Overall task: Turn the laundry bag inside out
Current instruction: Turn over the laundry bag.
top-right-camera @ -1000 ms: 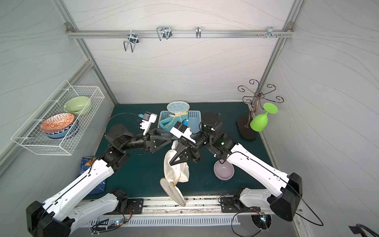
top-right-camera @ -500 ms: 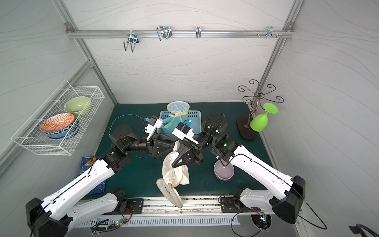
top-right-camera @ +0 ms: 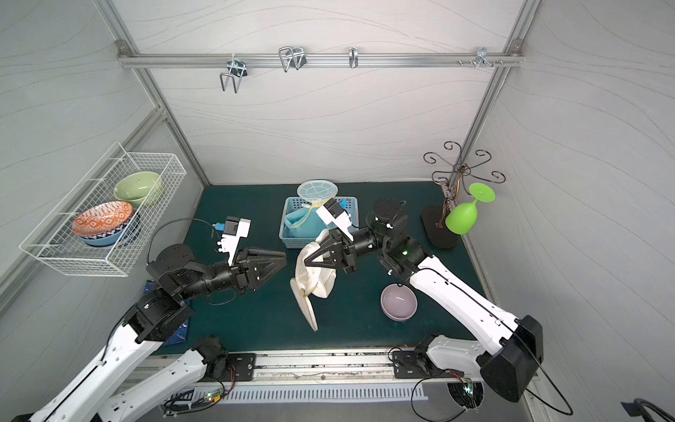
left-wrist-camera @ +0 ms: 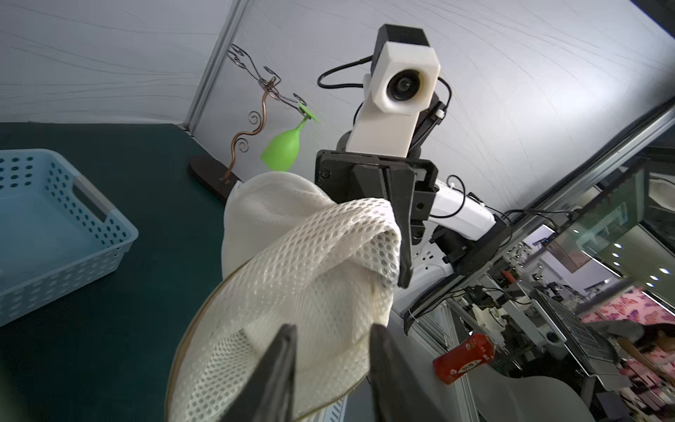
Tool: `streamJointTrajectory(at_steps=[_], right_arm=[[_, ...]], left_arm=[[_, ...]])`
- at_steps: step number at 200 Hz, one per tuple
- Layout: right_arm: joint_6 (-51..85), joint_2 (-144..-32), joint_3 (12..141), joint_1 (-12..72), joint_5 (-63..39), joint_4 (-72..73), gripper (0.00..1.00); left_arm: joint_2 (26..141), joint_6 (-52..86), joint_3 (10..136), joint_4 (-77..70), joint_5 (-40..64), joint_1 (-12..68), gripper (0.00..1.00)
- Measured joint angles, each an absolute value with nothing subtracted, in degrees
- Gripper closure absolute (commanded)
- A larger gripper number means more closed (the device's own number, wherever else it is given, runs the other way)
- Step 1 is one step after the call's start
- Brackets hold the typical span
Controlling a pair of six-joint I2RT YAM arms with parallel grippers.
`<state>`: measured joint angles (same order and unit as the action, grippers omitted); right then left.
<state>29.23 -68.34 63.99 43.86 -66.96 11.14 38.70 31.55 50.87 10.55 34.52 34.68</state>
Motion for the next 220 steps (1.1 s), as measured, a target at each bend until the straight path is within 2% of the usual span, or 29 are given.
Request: streamJointTrajectory(at_steps=[5,10,60,104,111,116,125,135,136,155,167,178,189,201,220], right_arm=[[29.3,-68.3,64.0,43.9,-66.6,11.1,1.0],[29.5,-68.3,64.0,43.9,-66.4,11.0,1.0],[30.6,-68.6,64.0,44.9,-66.2,11.5,1.0],[32.0,-69.6,64.2,46.2,-66.3,13.7,1.0],[32.2,-69.9,64.2,46.5,-66.3,14.1,1.0],[32.6,-70.1,64.2,46.7,-66.3,14.5,1.0],[32.8,-70.6,64.2,46.9,-66.2,14.9,1.0],[33.0,-71.1,64.2,47.0,-66.2,15.1,1.0],[33.0,-71.2,64.2,47.0,-66.2,15.1,1.0],[32.8,-71.5,64.2,47.0,-65.0,14.3,1.0],[31.6,-71.3,64.3,46.8,-62.6,11.7,0.95],[29.5,-70.8,64.9,46.5,-58.5,6.7,0.82],[27.7,-70.4,65.4,46.3,-53.7,2.4,0.78],[26.4,-69.9,65.7,46.3,-48.5,-1.9,0.64],[24.7,-69.5,65.7,47.0,-39.6,-7.5,0.49]], left_arm=[[38.7,31.2,50.9,11.2,33.7,34.7,0.18],[38.9,30.8,50.9,12.1,32.9,34.7,0.17],[43.3,29.3,48.8,14.0,27.5,36.1,0.15],[44.5,26.5,46.9,13.1,23.1,42.7,0.16],[44.8,25.9,46.9,13.1,22.2,43.7,0.21],[45.0,25.6,46.9,13.1,21.4,44.4,0.31],[45.5,25.2,46.9,13.0,20.4,45.6,0.6],[46.1,24.5,47.2,13.1,19.0,46.9,0.99],[46.2,24.5,47.2,13.1,18.9,46.9,1.0],[47.5,24.3,49.6,15.4,14.7,48.5,1.0],[47.7,24.2,51.8,17.8,10.7,49.0,1.0],[47.2,24.6,53.7,19.9,7.1,49.5,1.0],[46.2,25.2,54.9,21.6,3.3,49.8,1.0],[45.2,26.3,56.2,24.0,-0.4,49.9,1.0],[45.5,28.3,59.4,27.7,-4.3,50.1,1.0]])
